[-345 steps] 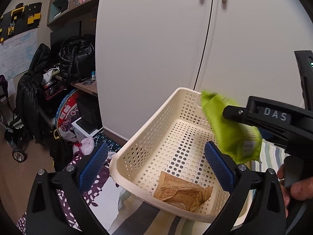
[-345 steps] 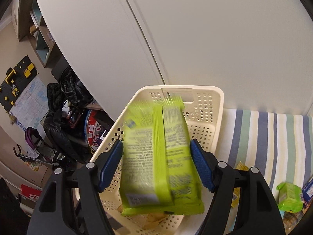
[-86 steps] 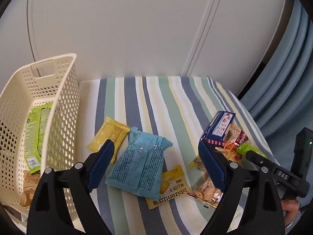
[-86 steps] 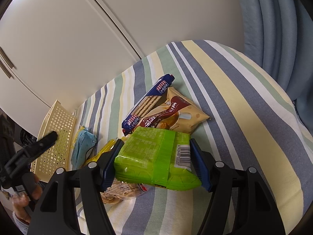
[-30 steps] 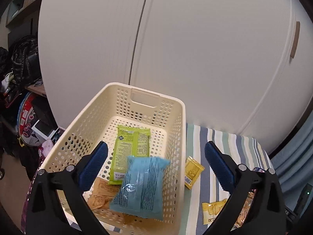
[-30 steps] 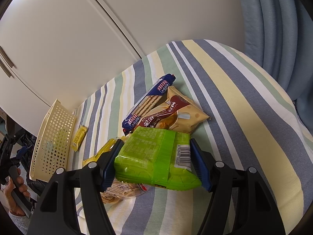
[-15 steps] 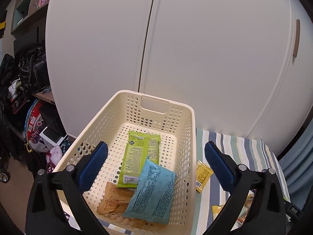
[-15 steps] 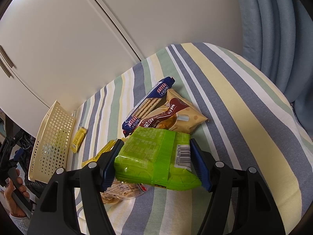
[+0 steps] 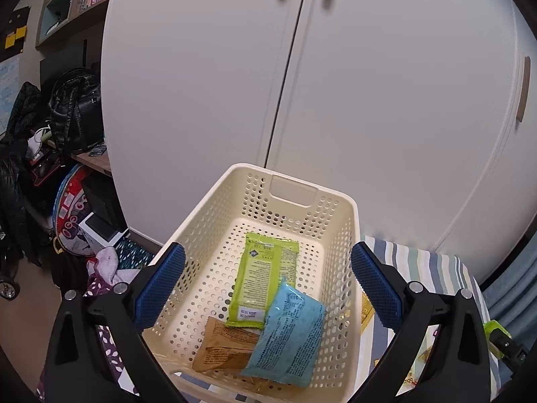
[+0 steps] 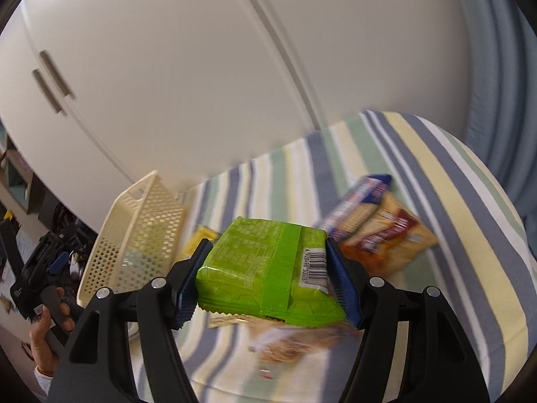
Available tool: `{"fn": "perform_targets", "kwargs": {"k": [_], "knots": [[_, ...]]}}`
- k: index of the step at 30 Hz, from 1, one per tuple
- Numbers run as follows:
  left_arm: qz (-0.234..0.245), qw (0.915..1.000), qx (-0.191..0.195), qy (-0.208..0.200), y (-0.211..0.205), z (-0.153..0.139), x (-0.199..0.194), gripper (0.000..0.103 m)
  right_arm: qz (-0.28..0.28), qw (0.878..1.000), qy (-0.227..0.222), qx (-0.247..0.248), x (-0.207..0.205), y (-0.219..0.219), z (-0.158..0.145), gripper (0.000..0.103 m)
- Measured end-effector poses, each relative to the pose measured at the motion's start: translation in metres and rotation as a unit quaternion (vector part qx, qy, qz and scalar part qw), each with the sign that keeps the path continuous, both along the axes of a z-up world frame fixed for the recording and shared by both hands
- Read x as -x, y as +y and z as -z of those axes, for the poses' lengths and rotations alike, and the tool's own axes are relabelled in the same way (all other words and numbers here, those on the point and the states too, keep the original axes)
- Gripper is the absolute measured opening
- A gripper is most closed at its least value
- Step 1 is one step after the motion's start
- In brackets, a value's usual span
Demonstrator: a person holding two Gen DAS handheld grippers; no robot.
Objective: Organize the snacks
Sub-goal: 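Carry the bright green pack over the basket and open the right gripper, then withdraw the open right gripper from the basket toward the snacks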
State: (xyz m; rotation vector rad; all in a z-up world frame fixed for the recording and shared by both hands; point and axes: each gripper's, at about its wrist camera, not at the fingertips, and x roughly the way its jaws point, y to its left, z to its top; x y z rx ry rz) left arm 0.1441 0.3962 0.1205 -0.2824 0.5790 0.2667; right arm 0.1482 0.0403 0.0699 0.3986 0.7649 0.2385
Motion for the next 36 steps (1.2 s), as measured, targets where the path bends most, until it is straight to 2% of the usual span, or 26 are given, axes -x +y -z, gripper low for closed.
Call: {"fn": "perform_targets", "kwargs": {"k": [5,11,17,21,24,27,30,36], "knots": [[-0.024,0.9996,-0.010,-0.006,0.014,-0.006,0.007,0.100,-0.062,0.998,-0.026,0.006,-0.014,0.060,-0.024,0.067],[-0.051,0.9979,-0.032,-0.025,0.026,-0.021,0.020,0.101,-0.139,0.989,-0.047,0.019,-0.028,0.141,-0.043,0.067],[-0.056,0.9972,-0.031,-0.040,0.038,-0.031,0.030,0.101,-0.193,0.979,-0.055,0.033,-0.039,0.212,-0.048,0.067],[-0.077,0.9948,-0.045,-0.050,0.043,-0.040,0.039,0.101,-0.215,0.974,-0.051,0.045,-0.048,0.246,-0.040,0.067],[-0.091,0.9926,-0.051,-0.063,0.049,-0.047,0.047,0.101,-0.230,0.971,-0.041,0.045,-0.052,0.264,-0.033,0.068],[-0.098,0.9914,-0.052,-0.069,0.052,-0.051,0.050,0.100,-0.237,0.970,-0.035,0.041,-0.054,0.274,-0.027,0.076],[-0.099,0.9917,-0.047,-0.068,0.053,-0.051,0.050,0.100,-0.239,0.969,-0.038,0.043,-0.052,0.280,-0.026,0.076],[-0.088,0.9922,-0.057,-0.067,0.042,-0.052,0.050,0.101,-0.220,0.974,-0.034,0.041,-0.050,0.265,-0.023,0.076]]}}
